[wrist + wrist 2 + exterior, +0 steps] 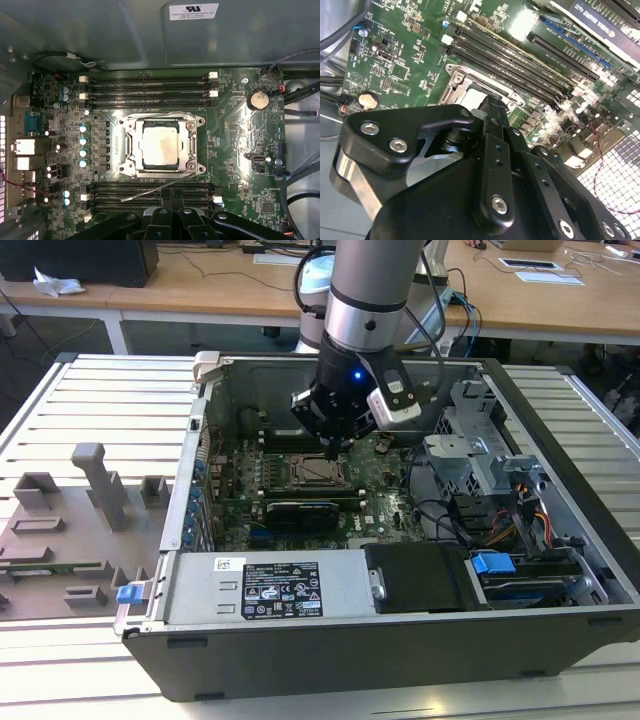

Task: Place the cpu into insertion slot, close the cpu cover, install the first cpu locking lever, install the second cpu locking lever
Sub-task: 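Install the second cpu locking lever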

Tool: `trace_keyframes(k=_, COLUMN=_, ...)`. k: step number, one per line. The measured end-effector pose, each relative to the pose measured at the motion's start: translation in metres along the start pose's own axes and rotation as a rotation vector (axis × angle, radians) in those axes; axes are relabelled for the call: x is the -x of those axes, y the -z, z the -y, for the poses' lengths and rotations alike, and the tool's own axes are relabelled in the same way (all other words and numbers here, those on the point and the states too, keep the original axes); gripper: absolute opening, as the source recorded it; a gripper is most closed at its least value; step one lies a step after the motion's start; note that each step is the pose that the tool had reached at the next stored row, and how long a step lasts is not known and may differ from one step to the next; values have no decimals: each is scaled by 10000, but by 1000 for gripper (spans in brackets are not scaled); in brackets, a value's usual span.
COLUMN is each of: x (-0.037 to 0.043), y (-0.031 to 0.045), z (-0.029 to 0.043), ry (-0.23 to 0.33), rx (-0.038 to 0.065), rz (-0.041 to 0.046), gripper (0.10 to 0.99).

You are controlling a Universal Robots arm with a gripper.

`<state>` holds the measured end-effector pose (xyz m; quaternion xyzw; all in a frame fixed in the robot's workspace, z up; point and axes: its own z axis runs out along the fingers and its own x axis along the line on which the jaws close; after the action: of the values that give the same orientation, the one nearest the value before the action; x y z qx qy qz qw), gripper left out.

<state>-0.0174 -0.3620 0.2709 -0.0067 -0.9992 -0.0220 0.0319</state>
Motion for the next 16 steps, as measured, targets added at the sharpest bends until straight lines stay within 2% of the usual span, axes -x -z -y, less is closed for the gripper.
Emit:
trace_keyframes(k=8, x=1, y=-3, z=81, ry=0, rx=3, rz=1, gripper=106)
trace_keyframes(k=10, x=0, y=-18, z=110, ry=8, rx=112, rz=-1, gripper=106)
trace_keyframes(k=11, x=0, y=-20, z=114, ry=12, rx=184, rz=-3, gripper=106)
trace_keyframes(k=13, x=-1, y=-22, z=122, ry=28, rx=448, rz=-7, gripper=106)
trace_keyframes(k=14, x=-1, y=-22, z=126, ry=46, rx=724, rz=-10, gripper=106)
trace_keyframes(k=15, x=-1, y=-21, z=127, ry=55, rx=879, rz=-13, gripper=106)
trace_keyframes(k=16, x=-2, y=-21, z=127, ry=61, rx=971, rz=-14, gripper=106)
